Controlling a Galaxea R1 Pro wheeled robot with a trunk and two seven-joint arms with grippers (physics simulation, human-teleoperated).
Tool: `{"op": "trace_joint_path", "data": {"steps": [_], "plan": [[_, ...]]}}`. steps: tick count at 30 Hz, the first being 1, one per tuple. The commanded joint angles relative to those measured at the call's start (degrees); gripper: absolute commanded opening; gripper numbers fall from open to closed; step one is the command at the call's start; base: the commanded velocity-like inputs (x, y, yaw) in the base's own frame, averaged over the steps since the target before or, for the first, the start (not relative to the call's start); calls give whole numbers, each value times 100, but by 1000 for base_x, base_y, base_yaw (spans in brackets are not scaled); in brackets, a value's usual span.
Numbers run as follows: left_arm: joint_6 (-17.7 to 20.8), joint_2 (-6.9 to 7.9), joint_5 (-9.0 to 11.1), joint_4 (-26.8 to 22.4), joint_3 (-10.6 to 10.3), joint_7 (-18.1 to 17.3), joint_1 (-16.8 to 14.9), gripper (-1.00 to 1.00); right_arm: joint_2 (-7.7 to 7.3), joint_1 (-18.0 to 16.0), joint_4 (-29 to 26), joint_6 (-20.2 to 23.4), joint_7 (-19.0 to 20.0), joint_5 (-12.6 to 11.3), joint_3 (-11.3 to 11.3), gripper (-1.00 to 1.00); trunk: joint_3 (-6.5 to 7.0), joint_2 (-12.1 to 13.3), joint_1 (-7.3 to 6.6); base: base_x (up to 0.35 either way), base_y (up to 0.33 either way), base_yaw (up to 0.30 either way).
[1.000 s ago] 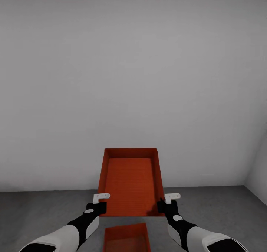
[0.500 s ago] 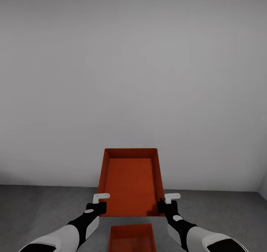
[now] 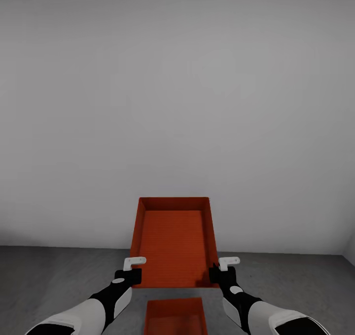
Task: Move the two storage containers from the living room to the garage. In the garage, place one container on the floor and stack the other container on top of it (either order is fine).
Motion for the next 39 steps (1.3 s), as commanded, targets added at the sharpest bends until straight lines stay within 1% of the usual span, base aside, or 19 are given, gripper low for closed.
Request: {"op": "trace_joint_path", "data": {"steps": [1, 7, 12, 15, 24, 34, 39], "plan": [[-27, 3, -2, -9, 335, 96, -7, -100, -6, -3, 28, -54, -36, -243, -65, -100, -2, -5, 3, 128, 103, 0], [-27, 3, -2, -10, 335, 96, -7, -100, -6, -3, 28, -55, -36, -243, -62, -100, -2, -5, 3, 186, 158, 0], [-27, 3, -2, -13, 335, 96, -7, -100, -6, -3, 28, -55, -36, -243, -62, -100, -2, -5, 3, 86, 64, -2], [-27, 3, -2, -15, 335, 96, -7, -100, -6, -3, 28, -55, -36, -243, -64, -100, -2, -5, 3, 19, 14, -80], [-27, 3, -2, -12, 335, 96, -7, -100, -6, -3, 28, -55, -36, -243, -63, -100, -2, -5, 3, 3, 2, -186], [-27, 3, -2, -9, 335, 96, -7, -100, -6, -3, 28, -55, -36, -243, -63, -100, -2, -5, 3, 0, -3, -17], [-27, 3, -2, -9, 335, 96, -7, -100, -6, -3, 28, -55, -36, -243, -62, -100, -2, -5, 3, 0, -107, 0]]}}
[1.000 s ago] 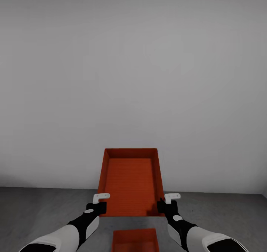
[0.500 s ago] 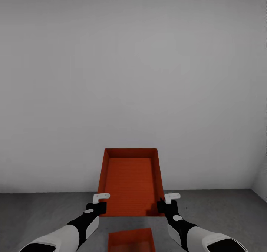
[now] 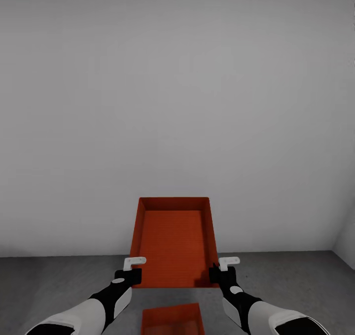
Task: Move the two storage containers from the living room to the garage. In the garage, place one container on the floor and stack the other container on top of it (either order is fine).
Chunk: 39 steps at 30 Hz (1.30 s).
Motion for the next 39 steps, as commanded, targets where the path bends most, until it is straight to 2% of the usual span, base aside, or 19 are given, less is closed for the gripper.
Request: {"op": "trace_joint_path", "data": {"steps": [1, 20, 39], "plan": [[-27, 3, -1, -10, 334, 96, -8, -100, -5, -3, 27, -54, -37, -243, -64, -100, -2, -5, 2, 0, -61, 0], [-27, 3, -1, -8, 334, 96, -8, -100, -5, -3, 27, -53, -37, -243, -59, -100, -11, -5, 2, 0, -4, 7], [-27, 4, -1, -8, 334, 96, -8, -100, -5, -3, 27, -53, -37, -242, -63, -100, -151, -5, 2, 0, 0, 163]]}}
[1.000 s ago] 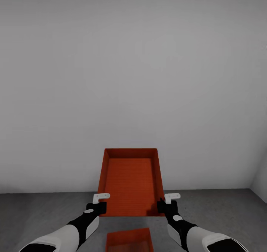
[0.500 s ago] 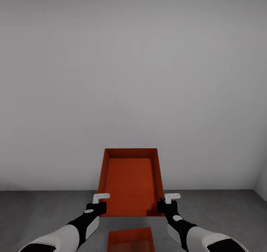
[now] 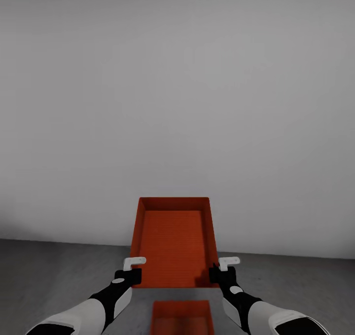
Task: Move the two storage containers from the living room to the garage. In the garage, place one container on the floor and stack the other container on top of it (either order is fine).
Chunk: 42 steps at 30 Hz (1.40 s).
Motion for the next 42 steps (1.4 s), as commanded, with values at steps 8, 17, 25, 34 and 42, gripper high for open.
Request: {"op": "trace_joint_path", "data": {"steps": [8, 17, 25, 34, 42], "plan": [[-28, 2, -2, -9, 335, 97, -8, -100, -7, -3, 27, -60, -36, -239, -69, -100, -20, -6, 2, 0, 0, 55], [-28, 2, -2, -8, 335, 97, -8, -100, -7, -3, 27, -48, -36, -246, -68, -100, -83, -6, 2, 0, 0, 2], [-28, 2, -2, -8, 335, 97, -8, -100, -7, -2, 27, -56, -36, -239, -70, -100, -156, -6, 2, 0, 0, -72], [-28, 2, -2, -8, 335, 97, -8, -100, -7, -3, 27, -57, -36, -239, -70, -100, -223, -6, 2, 0, 0, -174], [-28, 2, -2, -8, 335, 97, -8, -100, -7, -3, 27, -57, -36, -239, -70, -100, -267, -6, 2, 0, 0, -223]]}}
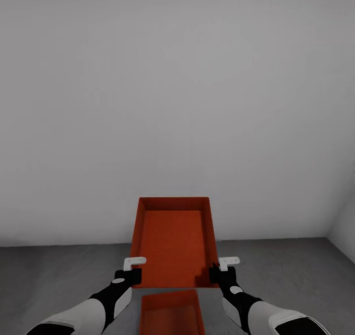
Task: Move the two storage containers from the living room to the garage. In the garage, place one container on the floor and stack the other container on top of it (either order is fine).
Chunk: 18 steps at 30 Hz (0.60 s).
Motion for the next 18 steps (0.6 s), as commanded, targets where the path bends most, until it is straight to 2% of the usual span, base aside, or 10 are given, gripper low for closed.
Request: {"op": "trace_joint_path", "data": {"steps": [1, 6, 18], "plan": [[-27, 4, -1, -11, 333, 97, -7, -100, -5, -4, 27, -53, -36, -242, -68, -100, -7, -6, 2, 0, 0, -228], [-27, 4, -1, -11, 333, 97, -7, -100, -5, -4, 27, -53, -36, -242, -64, -100, -35, -6, 2, 0, 0, -157], [-27, 4, -1, -11, 333, 97, -7, -100, -5, -3, 27, -53, -36, -242, -66, -100, -129, -6, 2, 0, 0, -10]]}}
